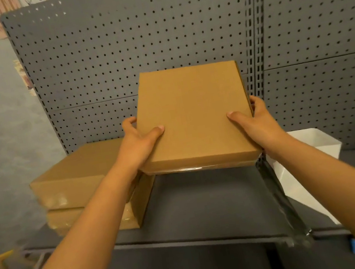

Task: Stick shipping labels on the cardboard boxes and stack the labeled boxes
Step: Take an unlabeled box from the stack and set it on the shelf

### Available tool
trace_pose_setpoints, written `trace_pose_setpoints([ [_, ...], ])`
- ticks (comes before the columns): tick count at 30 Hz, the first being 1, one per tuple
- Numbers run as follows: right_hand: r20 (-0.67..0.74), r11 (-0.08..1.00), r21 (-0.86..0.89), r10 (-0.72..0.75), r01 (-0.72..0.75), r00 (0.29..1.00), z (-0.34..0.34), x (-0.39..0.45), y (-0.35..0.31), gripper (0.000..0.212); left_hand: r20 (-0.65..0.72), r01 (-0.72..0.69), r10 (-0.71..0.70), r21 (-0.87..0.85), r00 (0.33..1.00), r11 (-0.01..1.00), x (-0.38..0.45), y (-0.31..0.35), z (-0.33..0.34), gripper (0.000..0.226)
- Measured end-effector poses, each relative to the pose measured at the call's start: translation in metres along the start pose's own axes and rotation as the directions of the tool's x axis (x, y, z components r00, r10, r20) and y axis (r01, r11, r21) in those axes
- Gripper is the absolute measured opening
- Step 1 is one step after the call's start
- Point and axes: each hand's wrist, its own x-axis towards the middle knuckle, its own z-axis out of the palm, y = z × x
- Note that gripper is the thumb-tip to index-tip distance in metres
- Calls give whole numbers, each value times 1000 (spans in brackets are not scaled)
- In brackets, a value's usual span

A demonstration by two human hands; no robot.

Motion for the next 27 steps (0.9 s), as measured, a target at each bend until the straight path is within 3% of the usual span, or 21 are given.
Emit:
trace_pose_setpoints([
  [4, 31, 995, -54, 82, -81, 996, -18, -13, 27, 74, 92, 26, -27, 7, 995, 1000, -11, -17, 34, 72],
  [13, 62, 962, -164, 231, -219, 971, -18, -24, 85, 78, 200, 217, -250, 176, 947, 960, -19, -63, 76, 75],
  [27, 141, 911, -223, 383, -348, 913, -4, -30, 126, 75, 253, 247, -314, 263, 915, 933, -20, -101, 95, 70],
])
